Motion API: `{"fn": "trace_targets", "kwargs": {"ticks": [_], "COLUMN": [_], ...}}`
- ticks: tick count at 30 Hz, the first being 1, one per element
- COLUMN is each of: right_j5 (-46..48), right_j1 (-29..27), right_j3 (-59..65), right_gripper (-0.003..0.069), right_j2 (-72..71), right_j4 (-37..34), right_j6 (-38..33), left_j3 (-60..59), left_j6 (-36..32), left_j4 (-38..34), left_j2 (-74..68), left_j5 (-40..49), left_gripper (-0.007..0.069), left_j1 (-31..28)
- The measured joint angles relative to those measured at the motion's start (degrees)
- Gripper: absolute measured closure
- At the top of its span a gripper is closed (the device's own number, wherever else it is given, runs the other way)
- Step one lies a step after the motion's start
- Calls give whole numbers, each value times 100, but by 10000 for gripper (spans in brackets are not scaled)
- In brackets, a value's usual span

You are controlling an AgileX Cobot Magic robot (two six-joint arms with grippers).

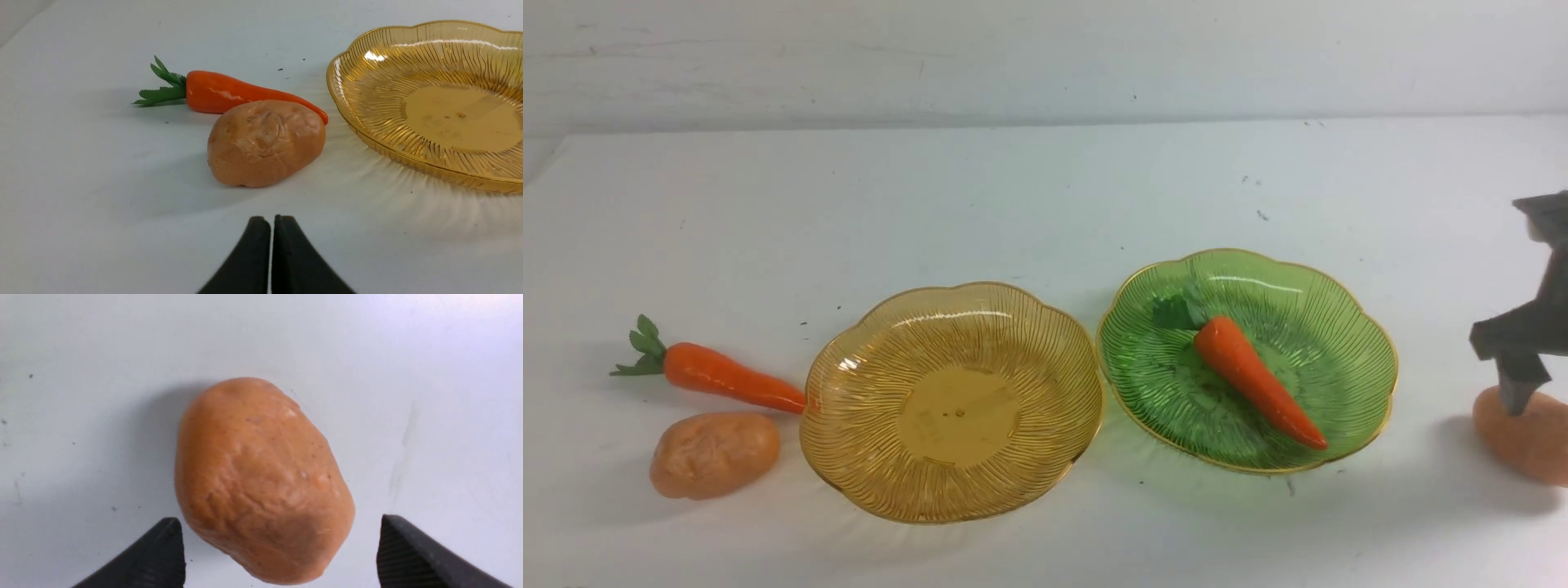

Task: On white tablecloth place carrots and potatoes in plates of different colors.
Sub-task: 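Pick up the potato from the right side of the table and place it in a plate with the right gripper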

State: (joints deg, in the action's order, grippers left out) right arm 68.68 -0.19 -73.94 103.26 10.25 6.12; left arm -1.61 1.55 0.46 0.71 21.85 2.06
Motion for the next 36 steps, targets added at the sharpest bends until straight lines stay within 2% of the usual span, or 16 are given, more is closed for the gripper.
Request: {"fn": "trace_targets", "kwargs": {"ticks": [5,13,18,21,28,36], "right_j5": [-68,-478,-376,-249,96,110], "right_j1": [-510,-537,-549,-560,-560,-560], "right_j3": [-6,-8,-156,-242,-728,-925], "right_gripper": [81,74,64,93,95,95], "right_j2": [108,561,866,921,1066,377], "right_j4": [-647,-840,-833,-839,-877,-1202], "right_j6": [-694,-969,-998,-1010,-899,-717], "left_j3": [0,0,0,0,0,0], "left_j6": [0,0,0,0,0,0], "left_j4": [0,0,0,0,0,0], "left_j2": [0,0,0,0,0,0], "left_j5": [0,0,0,0,0,0], "left_gripper": [627,627,627,627,627,627], "left_j1": [0,0,0,0,0,0]}}
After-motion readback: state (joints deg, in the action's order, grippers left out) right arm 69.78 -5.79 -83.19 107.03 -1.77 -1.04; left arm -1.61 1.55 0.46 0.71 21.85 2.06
